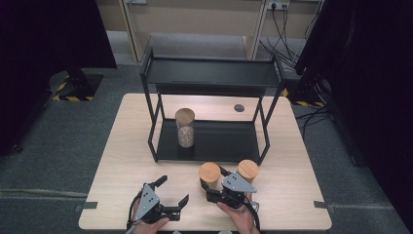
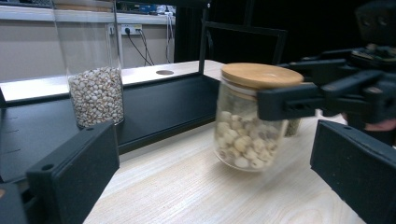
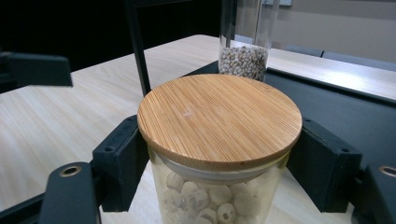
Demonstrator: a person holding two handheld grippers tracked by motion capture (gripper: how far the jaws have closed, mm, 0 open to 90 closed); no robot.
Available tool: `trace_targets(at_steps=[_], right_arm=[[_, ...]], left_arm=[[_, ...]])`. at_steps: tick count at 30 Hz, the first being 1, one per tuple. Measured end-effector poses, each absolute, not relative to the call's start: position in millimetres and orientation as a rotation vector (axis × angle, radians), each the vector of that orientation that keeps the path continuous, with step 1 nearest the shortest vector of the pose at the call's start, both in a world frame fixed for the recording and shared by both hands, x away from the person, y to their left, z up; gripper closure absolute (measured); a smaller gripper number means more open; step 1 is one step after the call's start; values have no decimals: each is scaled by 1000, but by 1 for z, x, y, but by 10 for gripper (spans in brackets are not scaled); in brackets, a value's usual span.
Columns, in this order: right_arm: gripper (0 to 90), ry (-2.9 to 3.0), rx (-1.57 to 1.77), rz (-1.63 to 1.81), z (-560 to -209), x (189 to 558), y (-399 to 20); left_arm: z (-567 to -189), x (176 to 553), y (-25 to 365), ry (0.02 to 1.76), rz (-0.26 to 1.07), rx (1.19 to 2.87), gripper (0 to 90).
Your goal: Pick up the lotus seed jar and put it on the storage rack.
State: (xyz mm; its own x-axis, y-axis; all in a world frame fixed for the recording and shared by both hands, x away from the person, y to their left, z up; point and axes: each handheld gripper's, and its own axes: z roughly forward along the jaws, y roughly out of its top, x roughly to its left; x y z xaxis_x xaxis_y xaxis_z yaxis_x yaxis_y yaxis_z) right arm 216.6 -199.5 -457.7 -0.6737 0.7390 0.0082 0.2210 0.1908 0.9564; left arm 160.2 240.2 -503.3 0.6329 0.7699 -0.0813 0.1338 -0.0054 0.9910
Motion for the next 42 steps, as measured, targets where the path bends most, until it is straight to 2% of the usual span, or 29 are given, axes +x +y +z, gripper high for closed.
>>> trace_targets(at_steps=[25,42], right_arm=[[254,1935,980,1445,-432,269,-161],[254,1876,1075,1342,-436,306,-136]], left_arm=[[-504,160,241,797,585,1518,8],[-504,160,241,795,582,1513,8]])
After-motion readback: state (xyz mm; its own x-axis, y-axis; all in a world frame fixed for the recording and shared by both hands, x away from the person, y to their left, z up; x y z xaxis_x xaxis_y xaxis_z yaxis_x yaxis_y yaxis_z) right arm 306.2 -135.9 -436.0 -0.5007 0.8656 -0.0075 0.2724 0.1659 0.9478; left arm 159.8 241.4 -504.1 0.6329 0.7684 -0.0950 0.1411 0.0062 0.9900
